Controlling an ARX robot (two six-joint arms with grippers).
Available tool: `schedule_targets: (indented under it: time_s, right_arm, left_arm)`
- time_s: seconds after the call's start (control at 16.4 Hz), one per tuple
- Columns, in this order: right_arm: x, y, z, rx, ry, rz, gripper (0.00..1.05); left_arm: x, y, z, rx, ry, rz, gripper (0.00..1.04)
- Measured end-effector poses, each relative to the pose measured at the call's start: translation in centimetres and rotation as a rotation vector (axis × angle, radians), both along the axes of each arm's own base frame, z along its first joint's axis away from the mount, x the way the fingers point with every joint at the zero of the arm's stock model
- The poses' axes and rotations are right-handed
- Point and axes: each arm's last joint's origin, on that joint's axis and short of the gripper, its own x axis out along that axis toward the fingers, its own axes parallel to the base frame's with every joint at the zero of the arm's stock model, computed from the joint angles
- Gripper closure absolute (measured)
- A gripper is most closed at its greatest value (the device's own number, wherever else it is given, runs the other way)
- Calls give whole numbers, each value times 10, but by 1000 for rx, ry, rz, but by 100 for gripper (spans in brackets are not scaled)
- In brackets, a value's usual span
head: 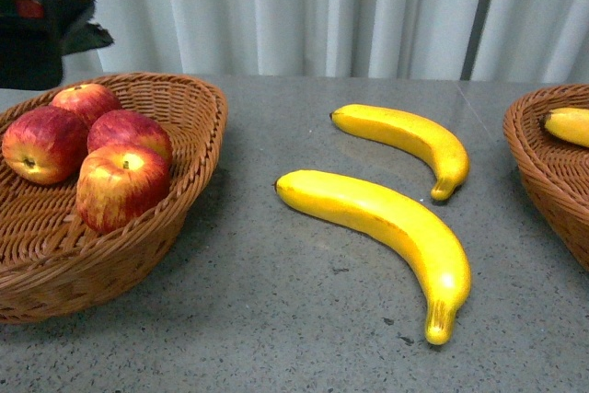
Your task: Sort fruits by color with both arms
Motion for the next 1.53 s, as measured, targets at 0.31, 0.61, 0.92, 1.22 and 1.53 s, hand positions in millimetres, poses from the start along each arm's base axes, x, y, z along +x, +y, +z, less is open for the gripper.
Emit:
schedule_targets:
  time_s: [0.31,0.61,0.92,1.22,1.53]
  right_arm:
    - [0,0,0,0,0,0,7]
    - [0,0,0,0,0,0,7]
    - [0,0,0,0,0,0,7]
    - [0,0,0,0,0,0,7]
    - [0,0,0,0,0,0,7]
  left_arm:
    - [-63,47,-30,-65,-207,80,45]
    - [-78,66,-61,-75,-219,66,103]
    - [-88,78,-79,-78,-212,57,103]
    - [-92,78,-85,-78,-238,57,103]
    - [-104,78,-88,-78,-239,61,103]
